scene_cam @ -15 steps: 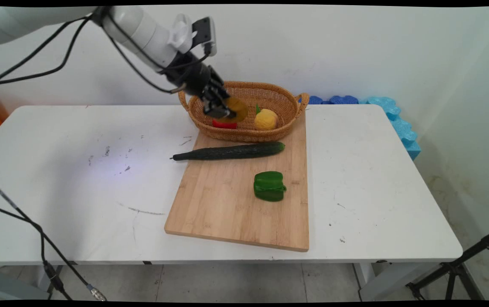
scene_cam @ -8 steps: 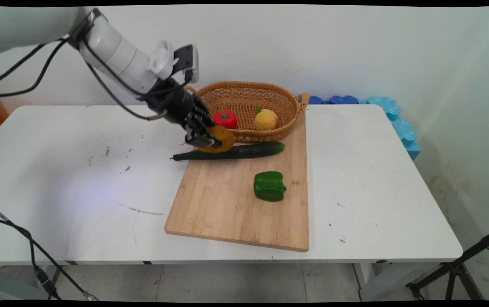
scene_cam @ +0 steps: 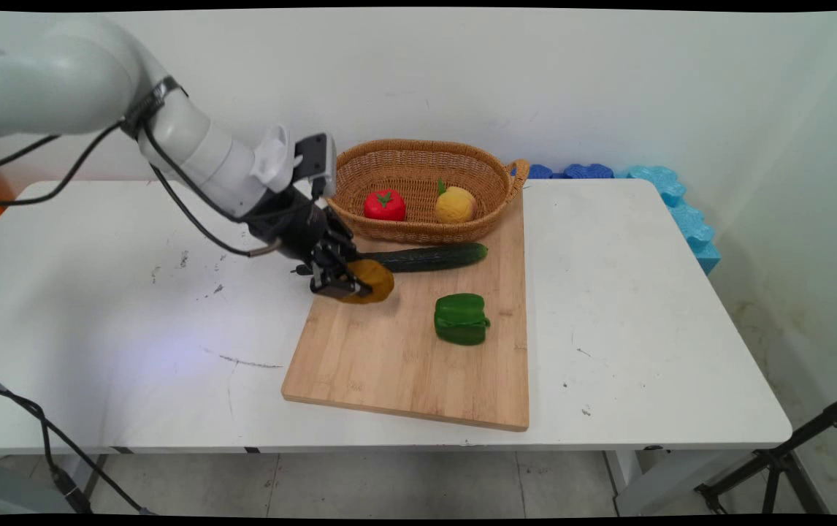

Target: Place the picked object on the cutting board

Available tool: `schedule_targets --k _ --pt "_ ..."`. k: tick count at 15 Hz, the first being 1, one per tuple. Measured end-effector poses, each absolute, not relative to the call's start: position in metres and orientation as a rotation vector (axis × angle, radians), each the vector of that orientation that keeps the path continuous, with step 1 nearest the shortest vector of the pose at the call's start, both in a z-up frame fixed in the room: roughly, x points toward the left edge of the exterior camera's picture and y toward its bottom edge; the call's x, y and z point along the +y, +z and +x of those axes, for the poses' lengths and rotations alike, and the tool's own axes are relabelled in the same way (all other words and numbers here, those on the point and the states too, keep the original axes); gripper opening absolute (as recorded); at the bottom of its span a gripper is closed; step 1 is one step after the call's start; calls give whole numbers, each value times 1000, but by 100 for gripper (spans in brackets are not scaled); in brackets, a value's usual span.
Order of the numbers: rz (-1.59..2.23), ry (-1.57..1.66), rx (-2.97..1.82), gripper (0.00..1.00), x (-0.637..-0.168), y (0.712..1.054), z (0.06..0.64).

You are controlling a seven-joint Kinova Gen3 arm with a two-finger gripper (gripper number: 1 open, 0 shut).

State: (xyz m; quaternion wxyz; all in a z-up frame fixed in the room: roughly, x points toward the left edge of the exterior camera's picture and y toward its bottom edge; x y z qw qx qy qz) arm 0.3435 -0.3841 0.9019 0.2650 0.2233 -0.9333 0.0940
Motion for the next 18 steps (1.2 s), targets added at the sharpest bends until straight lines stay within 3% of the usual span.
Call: schedule_targets --k 13,14,18 --pt "611 281 -2528 0 -385 842 330" --pt "612 284 -2528 100 -385 839 329" --pt "611 289 -2528 100 -383 833 330"
